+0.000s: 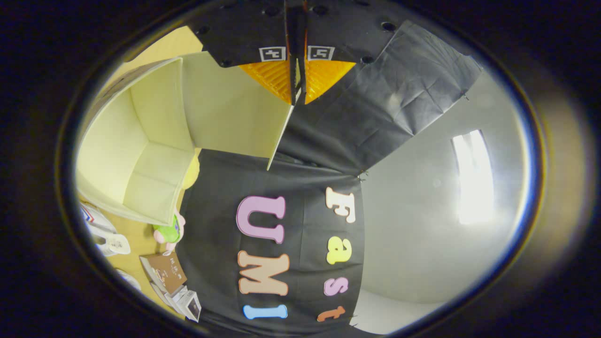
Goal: Open the storage box then place both shoes into the box .Put the left shoe in first, then the right shoe, with the right side of both shoes facing outward in a uniform manner.
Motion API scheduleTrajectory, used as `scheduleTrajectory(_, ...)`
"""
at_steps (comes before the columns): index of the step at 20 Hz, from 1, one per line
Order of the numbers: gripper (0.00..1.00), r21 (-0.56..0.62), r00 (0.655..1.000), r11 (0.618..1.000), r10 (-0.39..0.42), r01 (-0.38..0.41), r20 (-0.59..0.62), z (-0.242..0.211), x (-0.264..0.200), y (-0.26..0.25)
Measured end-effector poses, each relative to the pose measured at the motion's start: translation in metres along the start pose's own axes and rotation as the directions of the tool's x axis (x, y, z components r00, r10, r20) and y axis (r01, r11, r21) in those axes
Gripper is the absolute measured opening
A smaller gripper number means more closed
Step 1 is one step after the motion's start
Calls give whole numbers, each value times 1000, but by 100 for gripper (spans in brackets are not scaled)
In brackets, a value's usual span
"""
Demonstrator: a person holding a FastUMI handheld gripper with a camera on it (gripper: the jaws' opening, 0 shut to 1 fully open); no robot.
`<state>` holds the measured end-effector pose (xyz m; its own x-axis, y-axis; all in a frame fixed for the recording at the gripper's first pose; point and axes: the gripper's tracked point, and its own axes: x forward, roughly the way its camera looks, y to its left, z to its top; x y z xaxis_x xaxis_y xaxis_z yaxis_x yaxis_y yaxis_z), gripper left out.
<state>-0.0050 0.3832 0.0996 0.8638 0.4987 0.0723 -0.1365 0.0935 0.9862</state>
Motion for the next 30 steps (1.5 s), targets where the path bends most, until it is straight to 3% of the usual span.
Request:
scheduleTrajectory(4, 4, -28, 997, 1000, -1, -1, -79, -37, 7, -17)
scheduleTrajectory(6, 7, -97, 989, 992, -96, 85, -115, -50, 8, -47)
scheduleTrajectory(8, 5, -118, 981, 986, -134, 117, -141, -59, 7, -64)
scheduleTrajectory(12, 58, -271, 964, 946, -221, 176, -145, -53, 4, -88)
scheduleTrajectory(14, 84, -391, 958, 899, -260, 196, -118, -41, -1, -89)
scheduleTrajectory(16, 90, -516, 941, 820, -330, 249, -70, -17, -11, -96)
scheduleTrajectory(17, 91, -584, 929, 761, -369, 284, -30, 0, -13, -101)
scheduleTrajectory(18, 91, -662, 908, 677, -419, 321, 12, 23, -16, -107)
scheduleTrajectory(21, 93, -851, 832, 345, -527, 395, 172, 96, -25, -112)
scheduleTrajectory(22, 93, -870, 814, 270, -538, 411, 218, 119, -27, -108)
scheduleTrajectory(24, 94, -873, 783, 196, -558, 447, 276, 157, -28, -104)
scheduleTrajectory(27, 96, -845, 712, 123, -610, 520, 349, 201, -43, -102)
scheduleTrajectory(30, 97, -794, 583, 32, -698, 607, 417, 238, -83, -119)
